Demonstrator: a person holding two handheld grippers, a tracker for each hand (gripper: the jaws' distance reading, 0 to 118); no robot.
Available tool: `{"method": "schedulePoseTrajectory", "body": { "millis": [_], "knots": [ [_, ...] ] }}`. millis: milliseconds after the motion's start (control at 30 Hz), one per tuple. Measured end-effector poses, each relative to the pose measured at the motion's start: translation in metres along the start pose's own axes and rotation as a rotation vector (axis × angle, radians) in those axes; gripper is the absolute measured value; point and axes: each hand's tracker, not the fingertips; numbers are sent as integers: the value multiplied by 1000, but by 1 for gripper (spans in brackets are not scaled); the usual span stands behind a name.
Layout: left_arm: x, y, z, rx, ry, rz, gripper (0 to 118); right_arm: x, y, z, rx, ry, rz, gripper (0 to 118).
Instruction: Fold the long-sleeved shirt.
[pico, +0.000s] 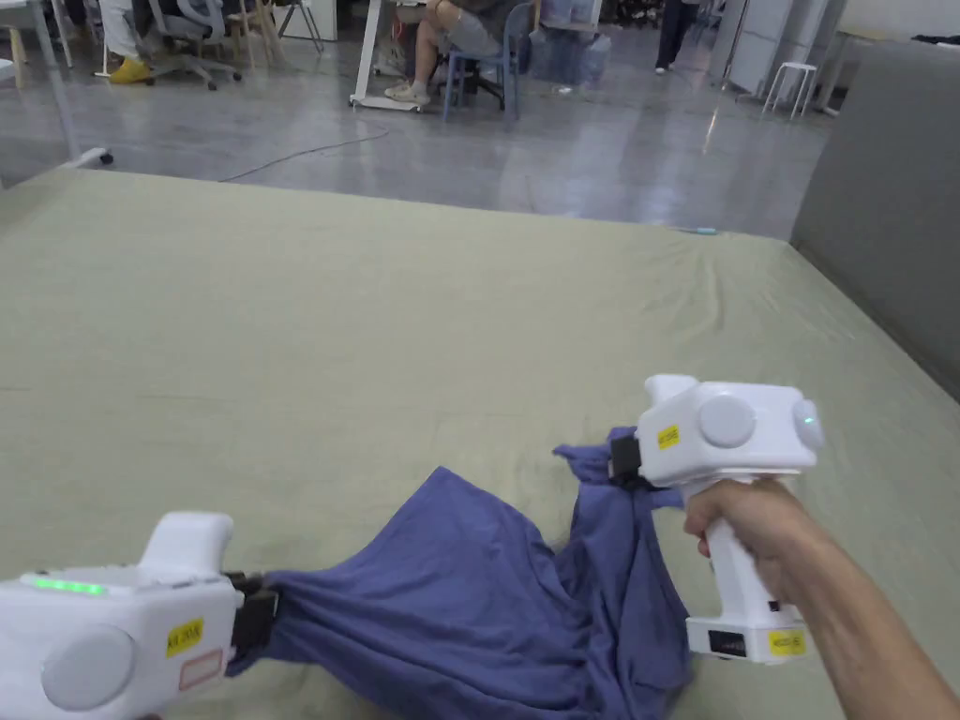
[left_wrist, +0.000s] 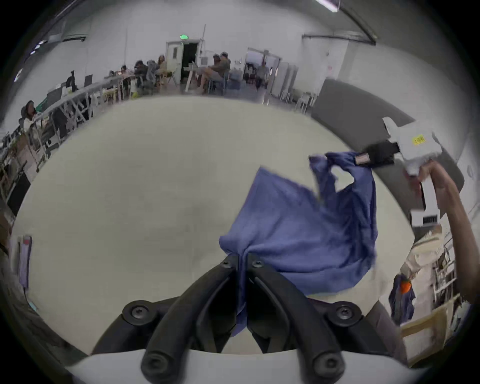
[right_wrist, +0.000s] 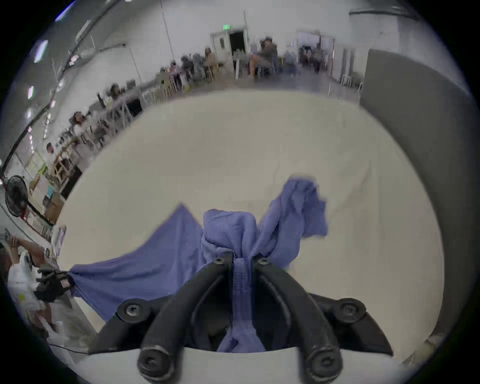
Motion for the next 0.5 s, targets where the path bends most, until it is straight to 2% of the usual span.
{"method": "schedulePoseTrajectory", "body": {
  "millis": [133,267,500],
  "knots": [
    [1,70,37,185,39,20,0,28,35,80,168,-43,-24,8],
    [1,151,73,362,96,21,0,50,65,145,322,-131,-41,8],
    [13,297,104,488,99,51,0,64,147,199,471,-164,-73,8]
  ]
}}
